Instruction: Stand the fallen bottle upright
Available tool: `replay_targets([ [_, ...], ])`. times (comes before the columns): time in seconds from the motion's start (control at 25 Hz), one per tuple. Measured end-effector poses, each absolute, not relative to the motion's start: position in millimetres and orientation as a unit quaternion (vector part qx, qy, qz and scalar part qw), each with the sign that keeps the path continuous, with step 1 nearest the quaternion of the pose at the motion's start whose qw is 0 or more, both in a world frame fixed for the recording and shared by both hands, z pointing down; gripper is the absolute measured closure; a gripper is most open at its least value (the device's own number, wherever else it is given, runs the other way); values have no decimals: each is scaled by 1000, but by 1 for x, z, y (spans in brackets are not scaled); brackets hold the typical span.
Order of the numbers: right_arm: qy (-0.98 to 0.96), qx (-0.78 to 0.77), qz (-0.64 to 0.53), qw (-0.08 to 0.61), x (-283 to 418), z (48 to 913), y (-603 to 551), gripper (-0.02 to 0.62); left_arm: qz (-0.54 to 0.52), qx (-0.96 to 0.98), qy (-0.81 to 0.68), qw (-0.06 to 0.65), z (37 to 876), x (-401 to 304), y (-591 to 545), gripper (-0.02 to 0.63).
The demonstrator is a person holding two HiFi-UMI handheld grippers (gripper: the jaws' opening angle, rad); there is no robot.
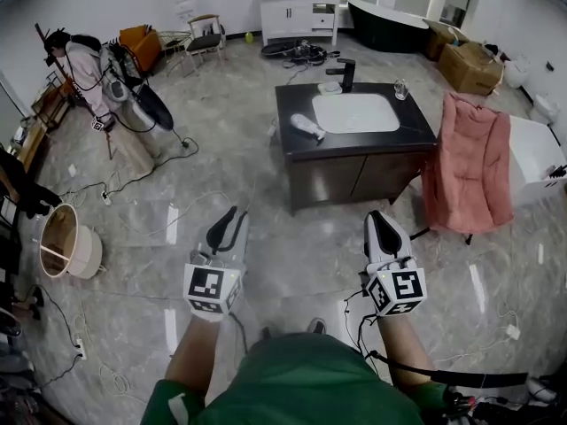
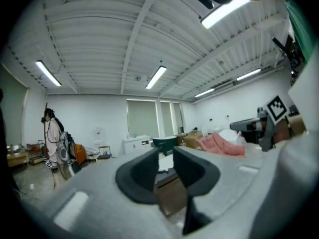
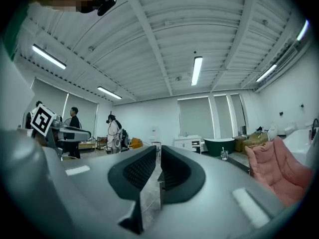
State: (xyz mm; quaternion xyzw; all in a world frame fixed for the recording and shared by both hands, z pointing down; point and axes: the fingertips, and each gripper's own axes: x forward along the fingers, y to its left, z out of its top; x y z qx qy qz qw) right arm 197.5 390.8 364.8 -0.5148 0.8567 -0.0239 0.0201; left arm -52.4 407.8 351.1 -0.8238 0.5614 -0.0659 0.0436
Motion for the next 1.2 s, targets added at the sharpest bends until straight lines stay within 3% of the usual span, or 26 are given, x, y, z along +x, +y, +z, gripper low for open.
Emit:
replay_targets([
  [0.12, 856, -515, -34, 21, 222, 371, 378, 534, -68, -816, 573, 23, 357, -38, 402, 485],
  [0.76, 862, -503, -52, 31, 272, 390, 317, 532, -97, -805, 585, 10, 375, 8, 353, 465],
  [1.2, 839, -540, -66, 2, 236, 405, 219, 532, -76, -829, 554, -11, 402, -38, 226, 465],
])
